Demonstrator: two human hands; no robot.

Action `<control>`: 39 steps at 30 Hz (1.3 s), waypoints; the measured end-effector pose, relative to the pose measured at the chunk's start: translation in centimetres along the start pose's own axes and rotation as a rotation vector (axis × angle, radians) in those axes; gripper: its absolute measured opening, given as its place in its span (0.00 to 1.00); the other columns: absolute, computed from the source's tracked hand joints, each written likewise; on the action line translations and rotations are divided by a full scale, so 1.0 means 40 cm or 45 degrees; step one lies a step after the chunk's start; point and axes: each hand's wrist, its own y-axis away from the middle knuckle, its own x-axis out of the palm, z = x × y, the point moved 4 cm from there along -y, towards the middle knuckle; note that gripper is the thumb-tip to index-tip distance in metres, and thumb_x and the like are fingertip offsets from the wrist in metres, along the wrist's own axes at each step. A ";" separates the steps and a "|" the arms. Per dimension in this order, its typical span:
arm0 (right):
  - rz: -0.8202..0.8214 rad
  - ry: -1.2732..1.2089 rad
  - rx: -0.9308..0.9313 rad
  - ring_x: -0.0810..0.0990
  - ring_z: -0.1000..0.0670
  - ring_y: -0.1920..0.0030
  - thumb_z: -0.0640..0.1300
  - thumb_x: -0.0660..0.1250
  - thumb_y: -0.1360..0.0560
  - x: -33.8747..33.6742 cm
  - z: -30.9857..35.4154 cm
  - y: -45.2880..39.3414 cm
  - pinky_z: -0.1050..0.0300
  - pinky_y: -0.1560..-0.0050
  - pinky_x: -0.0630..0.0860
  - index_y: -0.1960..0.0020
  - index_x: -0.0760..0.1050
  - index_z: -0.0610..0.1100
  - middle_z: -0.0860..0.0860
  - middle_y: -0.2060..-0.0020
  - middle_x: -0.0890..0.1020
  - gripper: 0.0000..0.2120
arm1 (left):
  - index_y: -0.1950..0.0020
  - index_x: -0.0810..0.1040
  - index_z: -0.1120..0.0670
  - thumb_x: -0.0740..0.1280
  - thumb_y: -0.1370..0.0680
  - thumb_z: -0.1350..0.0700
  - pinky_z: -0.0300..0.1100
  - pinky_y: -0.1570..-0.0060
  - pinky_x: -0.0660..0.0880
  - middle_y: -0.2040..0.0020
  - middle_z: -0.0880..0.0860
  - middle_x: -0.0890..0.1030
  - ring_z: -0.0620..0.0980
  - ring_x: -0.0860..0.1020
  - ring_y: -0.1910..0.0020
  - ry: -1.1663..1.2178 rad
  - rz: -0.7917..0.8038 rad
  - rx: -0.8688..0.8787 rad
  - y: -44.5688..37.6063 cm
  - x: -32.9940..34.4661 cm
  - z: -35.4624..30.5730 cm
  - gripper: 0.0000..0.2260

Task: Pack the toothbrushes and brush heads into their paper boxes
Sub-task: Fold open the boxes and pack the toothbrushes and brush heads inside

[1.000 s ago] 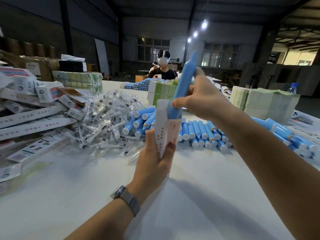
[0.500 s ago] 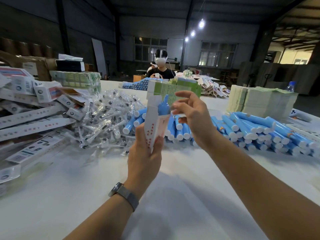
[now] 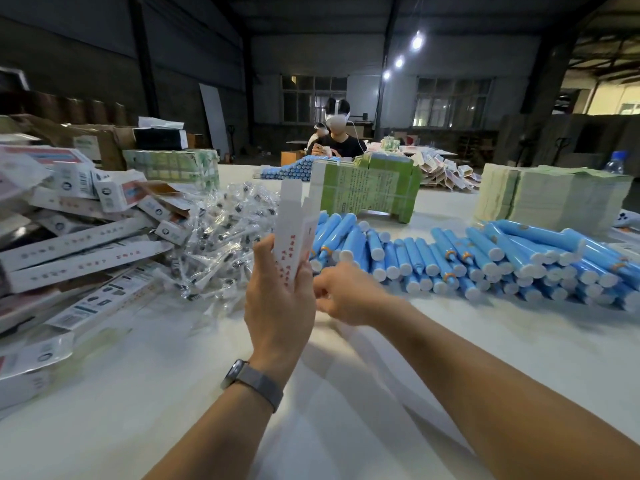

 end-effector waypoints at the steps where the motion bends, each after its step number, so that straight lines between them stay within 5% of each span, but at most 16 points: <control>1: -0.097 -0.050 0.059 0.74 0.50 0.56 0.49 0.67 0.23 -0.031 -0.018 0.011 0.53 0.57 0.73 0.58 0.76 0.50 0.52 0.60 0.77 0.05 | 0.40 0.63 0.44 0.70 0.22 0.58 0.52 0.59 0.78 0.47 0.50 0.78 0.58 0.78 0.52 0.033 -0.001 0.020 0.003 0.003 -0.003 0.19; 4: -0.503 -0.584 0.195 0.77 0.56 0.64 0.41 0.69 0.23 -0.160 -0.068 0.082 0.65 0.63 0.73 0.53 0.74 0.50 0.52 0.61 0.79 0.05 | 0.41 0.63 0.44 0.70 0.21 0.58 0.39 0.64 0.75 0.50 0.48 0.77 0.53 0.77 0.56 0.142 0.040 0.058 0.013 0.014 -0.014 0.19; 7: -0.757 -1.257 0.090 0.81 0.53 0.63 0.32 0.67 0.25 -0.286 -0.074 0.175 0.64 0.67 0.76 0.39 0.70 0.54 0.49 0.57 0.80 0.21 | 0.43 0.63 0.41 0.69 0.21 0.54 0.35 0.69 0.73 0.53 0.41 0.76 0.43 0.77 0.60 0.246 0.178 0.072 0.037 0.034 -0.029 0.17; 13: -1.079 -1.292 -0.213 0.85 0.51 0.60 0.31 0.69 0.27 -0.398 0.003 0.289 0.58 0.62 0.81 0.41 0.74 0.51 0.54 0.60 0.83 0.20 | 0.46 0.62 0.33 0.67 0.24 0.48 0.44 0.65 0.75 0.53 0.36 0.76 0.45 0.76 0.60 0.426 0.436 0.182 0.095 0.066 -0.069 0.16; 17: -1.078 -1.081 -0.202 0.84 0.53 0.62 0.32 0.71 0.27 -0.370 0.046 0.290 0.62 0.63 0.80 0.42 0.70 0.50 0.46 0.59 0.81 0.21 | 0.45 0.62 0.34 0.65 0.26 0.44 0.57 0.58 0.79 0.52 0.39 0.77 0.46 0.77 0.58 0.539 0.572 0.144 0.119 0.081 -0.069 0.15; 23: -1.061 -0.608 -0.140 0.78 0.60 0.58 0.45 0.75 0.28 -0.310 0.048 0.270 0.71 0.56 0.71 0.52 0.76 0.49 0.59 0.62 0.79 0.09 | 0.42 0.64 0.37 0.66 0.25 0.45 0.65 0.52 0.78 0.51 0.45 0.79 0.56 0.78 0.53 0.574 0.593 0.093 0.121 0.086 -0.058 0.16; 29: -0.872 -0.397 -0.226 0.71 0.49 0.45 0.49 0.67 0.24 -0.261 0.042 0.252 0.59 0.44 0.68 0.53 0.84 0.43 0.56 0.53 0.76 0.11 | 0.40 0.66 0.38 0.67 0.25 0.45 0.66 0.49 0.78 0.51 0.44 0.79 0.56 0.80 0.51 0.671 0.580 0.044 0.108 0.080 -0.056 0.16; 35: -0.793 -0.833 -0.180 0.75 0.54 0.46 0.40 0.68 0.28 -0.253 0.013 0.245 0.60 0.52 0.74 0.49 0.81 0.50 0.52 0.47 0.74 0.10 | 0.38 0.65 0.33 0.64 0.24 0.42 0.49 0.58 0.81 0.51 0.47 0.81 0.52 0.83 0.55 0.731 0.619 -0.003 0.103 0.076 -0.060 0.15; 39: -0.787 -1.267 -0.179 0.79 0.52 0.48 0.37 0.66 0.25 -0.240 -0.008 0.246 0.60 0.49 0.78 0.43 0.79 0.50 0.50 0.46 0.81 0.14 | 0.34 0.66 0.39 0.59 0.20 0.49 0.41 0.54 0.80 0.47 0.41 0.80 0.47 0.82 0.49 0.754 0.628 -0.006 0.103 0.075 -0.065 0.14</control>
